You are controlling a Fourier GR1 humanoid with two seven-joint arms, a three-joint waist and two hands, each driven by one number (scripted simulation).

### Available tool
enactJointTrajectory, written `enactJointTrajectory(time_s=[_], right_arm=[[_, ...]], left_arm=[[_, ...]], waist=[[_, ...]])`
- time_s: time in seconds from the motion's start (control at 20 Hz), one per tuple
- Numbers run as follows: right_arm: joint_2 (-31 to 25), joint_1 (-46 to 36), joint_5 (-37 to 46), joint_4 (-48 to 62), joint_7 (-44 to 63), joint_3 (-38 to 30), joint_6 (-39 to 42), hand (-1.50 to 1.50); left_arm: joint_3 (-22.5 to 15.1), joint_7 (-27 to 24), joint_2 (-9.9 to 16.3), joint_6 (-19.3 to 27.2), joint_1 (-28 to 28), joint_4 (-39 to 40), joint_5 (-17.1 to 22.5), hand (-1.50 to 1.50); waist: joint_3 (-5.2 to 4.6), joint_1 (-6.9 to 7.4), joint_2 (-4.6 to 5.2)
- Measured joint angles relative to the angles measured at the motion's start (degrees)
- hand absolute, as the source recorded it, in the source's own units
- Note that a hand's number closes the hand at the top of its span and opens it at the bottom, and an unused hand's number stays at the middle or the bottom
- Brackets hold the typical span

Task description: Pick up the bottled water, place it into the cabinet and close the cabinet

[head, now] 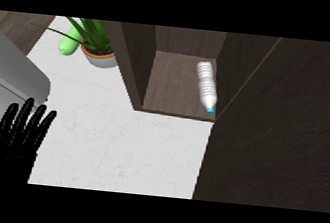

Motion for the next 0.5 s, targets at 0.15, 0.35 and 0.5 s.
enactJointTrajectory(time_s=[0.15,0.35,0.5], right_arm=[[0.97,-0.51,-0.09,0.12,1.60,1.40,-2.23,1.50],[1.62,-1.55,-0.56,0.37,2.81,2.26,-3.35,1.50],[1.56,-3.18,-0.96,0.50,3.62,2.30,-3.34,1.50]], left_arm=[[1.74,0.04,1.73,-1.88,1.74,-0.85,1.45,-1.50],[3.58,-0.13,3.76,-4.96,3.50,-1.48,3.06,-1.50],[4.72,-0.19,5.12,-7.33,4.51,-1.47,4.14,-1.50]], waist=[[0.01,0.41,0.27],[-0.01,1.77,0.77],[-0.04,3.09,1.17]])
